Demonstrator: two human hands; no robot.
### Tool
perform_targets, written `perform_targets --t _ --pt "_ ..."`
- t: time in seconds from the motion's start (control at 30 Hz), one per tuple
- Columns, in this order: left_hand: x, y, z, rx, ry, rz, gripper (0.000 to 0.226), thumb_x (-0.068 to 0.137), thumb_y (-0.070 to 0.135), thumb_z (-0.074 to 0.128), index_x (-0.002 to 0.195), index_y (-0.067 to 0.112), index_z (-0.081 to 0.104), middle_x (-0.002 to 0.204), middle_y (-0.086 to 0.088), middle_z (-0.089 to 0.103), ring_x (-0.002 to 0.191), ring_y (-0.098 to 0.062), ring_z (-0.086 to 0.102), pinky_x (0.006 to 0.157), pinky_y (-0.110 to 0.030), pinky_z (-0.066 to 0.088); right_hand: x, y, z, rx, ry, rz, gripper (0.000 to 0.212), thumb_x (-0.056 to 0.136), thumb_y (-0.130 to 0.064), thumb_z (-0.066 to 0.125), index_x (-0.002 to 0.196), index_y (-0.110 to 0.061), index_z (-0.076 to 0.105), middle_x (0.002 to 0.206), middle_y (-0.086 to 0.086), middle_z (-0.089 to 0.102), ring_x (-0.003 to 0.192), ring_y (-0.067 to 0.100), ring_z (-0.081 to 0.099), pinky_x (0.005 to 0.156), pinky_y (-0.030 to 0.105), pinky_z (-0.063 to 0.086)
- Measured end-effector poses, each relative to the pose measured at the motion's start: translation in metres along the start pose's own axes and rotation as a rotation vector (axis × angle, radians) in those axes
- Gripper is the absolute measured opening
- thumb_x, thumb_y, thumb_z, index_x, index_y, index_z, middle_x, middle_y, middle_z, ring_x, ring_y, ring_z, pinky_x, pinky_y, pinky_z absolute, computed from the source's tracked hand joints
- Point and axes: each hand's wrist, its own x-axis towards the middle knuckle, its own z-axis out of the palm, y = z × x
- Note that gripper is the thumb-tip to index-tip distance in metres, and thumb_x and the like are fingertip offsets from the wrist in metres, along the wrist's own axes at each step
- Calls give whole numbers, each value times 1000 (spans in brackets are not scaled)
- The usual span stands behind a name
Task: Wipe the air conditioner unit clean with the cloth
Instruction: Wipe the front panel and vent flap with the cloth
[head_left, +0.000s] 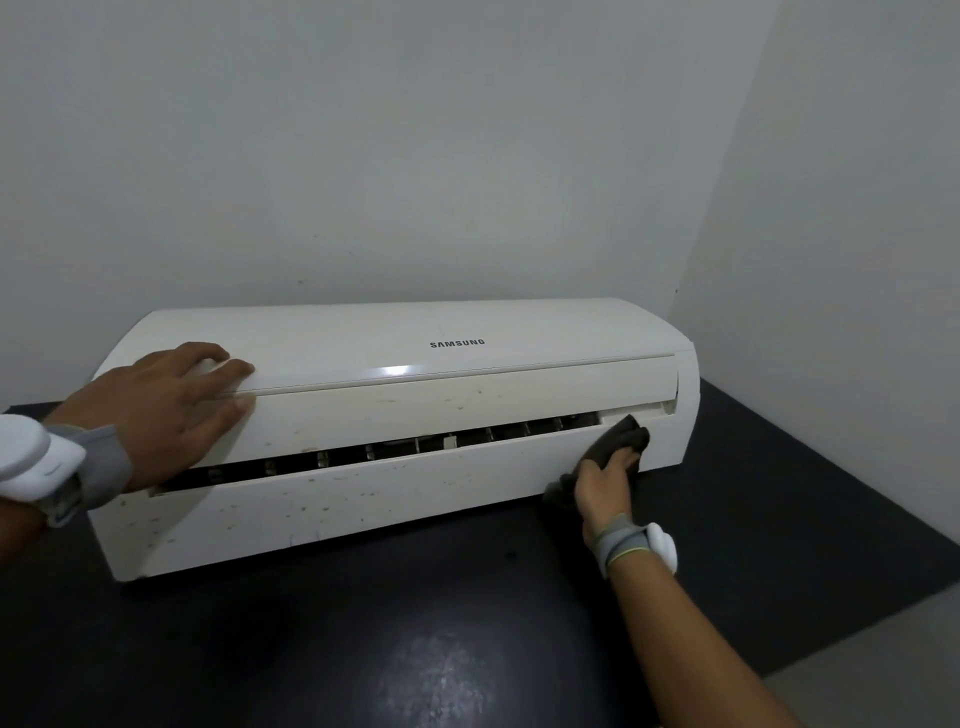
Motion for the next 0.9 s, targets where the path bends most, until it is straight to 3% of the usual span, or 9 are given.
perform_targets --t 0.17,0.23,0.43,0.6,0.77,0.9 --pt "2 4 -5 -6 -11 -8 55 84 56 28 121 26 56 124 -1 54 102 -32 58 79 -43 51 -52 -10 40 -96 -81 -101 74 93 -3 40 146 5 -10 157 22 -7 144 36 10 117 32 7" --pt "1 7 -7 -3 -29 -17 58 82 58 27 123 28 54 127 1 52 106 -30 56 81 -42 50 -73 -10 58 -115 -126 -209 73 93 0 40 146 5 -9 157 22 -13 145 37 5 113 28 3" --pt "4 3 -10 15 -86 3 48 88 53 36 128 32 48 132 4 45 113 -26 52 85 -37 48 -105 -22 84 -171 -205 -456 74 91 5 36 150 -7 -8 155 8 -27 142 40 -17 118 43 -3" --pt "6 2 -6 -6 -52 18 42 88 45 47 126 28 52 128 -1 49 109 -29 52 83 -39 48 -134 5 100 -542 -375 -674 82 85 0 38 146 -2 -16 148 13 -39 139 42 -26 118 49 -6" --pt "8 1 -4 3 -33 16 42 88 46 45 126 30 50 129 1 48 109 -27 52 80 -37 47 -136 5 94 -456 -397 -649 82 83 6 37 146 0 -15 147 12 -39 140 39 -25 118 43 -8" --pt "7 3 -4 11 -41 -1 42 89 48 44 127 32 48 131 3 46 112 -25 50 80 -38 47 -138 1 93 -381 -354 -502 76 87 6 36 145 4 -12 149 21 -34 143 40 -13 118 34 -7"
